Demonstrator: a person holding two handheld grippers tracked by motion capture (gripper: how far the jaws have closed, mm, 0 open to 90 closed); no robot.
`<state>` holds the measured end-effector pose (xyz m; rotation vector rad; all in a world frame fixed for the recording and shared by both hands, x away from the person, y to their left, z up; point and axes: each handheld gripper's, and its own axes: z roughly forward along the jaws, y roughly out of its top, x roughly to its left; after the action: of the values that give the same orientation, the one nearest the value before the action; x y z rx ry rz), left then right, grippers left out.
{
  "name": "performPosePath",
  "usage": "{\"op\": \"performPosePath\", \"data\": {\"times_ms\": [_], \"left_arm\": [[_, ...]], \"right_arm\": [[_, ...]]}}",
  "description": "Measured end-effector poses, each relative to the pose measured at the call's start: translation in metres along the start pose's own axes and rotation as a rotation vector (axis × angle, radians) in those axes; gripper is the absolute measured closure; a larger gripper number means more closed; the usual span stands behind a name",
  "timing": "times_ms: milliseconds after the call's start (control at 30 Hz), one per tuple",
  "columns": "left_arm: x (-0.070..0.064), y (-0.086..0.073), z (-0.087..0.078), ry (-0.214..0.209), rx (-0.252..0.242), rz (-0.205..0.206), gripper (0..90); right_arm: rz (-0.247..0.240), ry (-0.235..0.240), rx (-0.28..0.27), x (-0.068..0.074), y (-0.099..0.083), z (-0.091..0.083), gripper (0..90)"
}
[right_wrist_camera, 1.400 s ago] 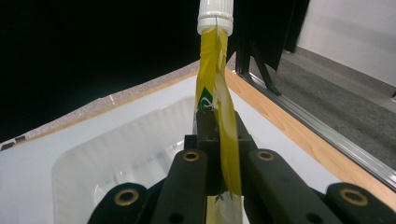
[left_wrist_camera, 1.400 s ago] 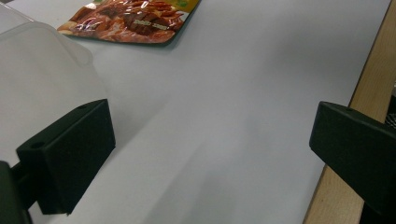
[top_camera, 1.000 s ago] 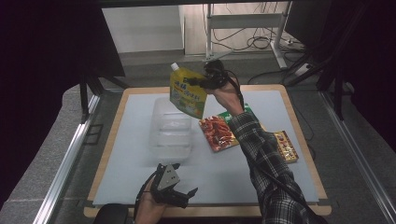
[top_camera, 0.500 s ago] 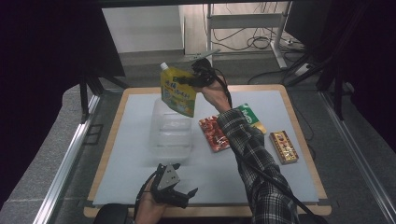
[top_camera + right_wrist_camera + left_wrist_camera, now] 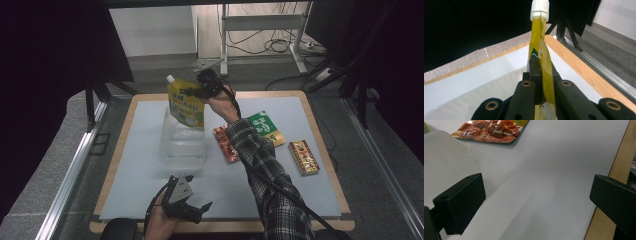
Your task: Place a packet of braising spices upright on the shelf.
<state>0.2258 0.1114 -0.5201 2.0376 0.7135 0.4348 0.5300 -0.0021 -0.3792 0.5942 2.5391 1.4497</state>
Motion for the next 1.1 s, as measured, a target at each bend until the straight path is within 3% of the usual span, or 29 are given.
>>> {"op": "performPosePath", "data": {"times_ms": [133, 567, 733, 800, 933, 1100], "left_arm": [[0.000, 0.000, 0.000, -0.003, -0.001, -0.003, 0.1], [-0.002, 0.000, 0.002, -0.008, 0.008, 0.003, 0.1], [-0.001, 0.000, 0.001, -0.005, -0.001, -0.008, 0.1], [0.000, 0.000, 0.001, -0.005, 0.002, -0.009, 0.1], [0.000, 0.000, 0.001, -0.007, 0.003, -0.010, 0.1], [-0.001, 0.000, 0.002, -0.007, 0.008, -0.008, 0.1]], "right_arm": [[0.004, 0.004, 0.022, -0.001, -0.008, 0.008, 87.5], [0.018, 0.010, 0.024, 0.001, -0.014, 0.017, 87.6], [0.000, -0.018, 0.040, 0.004, -0.012, 0.017, 85.0], [0.001, -0.027, 0.005, 0.005, -0.010, 0.013, 73.5], [-0.010, -0.050, 0.012, 0.006, -0.009, 0.009, 57.9], [0.000, -0.058, 0.017, 0.005, -0.014, 0.003, 46.0]]}}
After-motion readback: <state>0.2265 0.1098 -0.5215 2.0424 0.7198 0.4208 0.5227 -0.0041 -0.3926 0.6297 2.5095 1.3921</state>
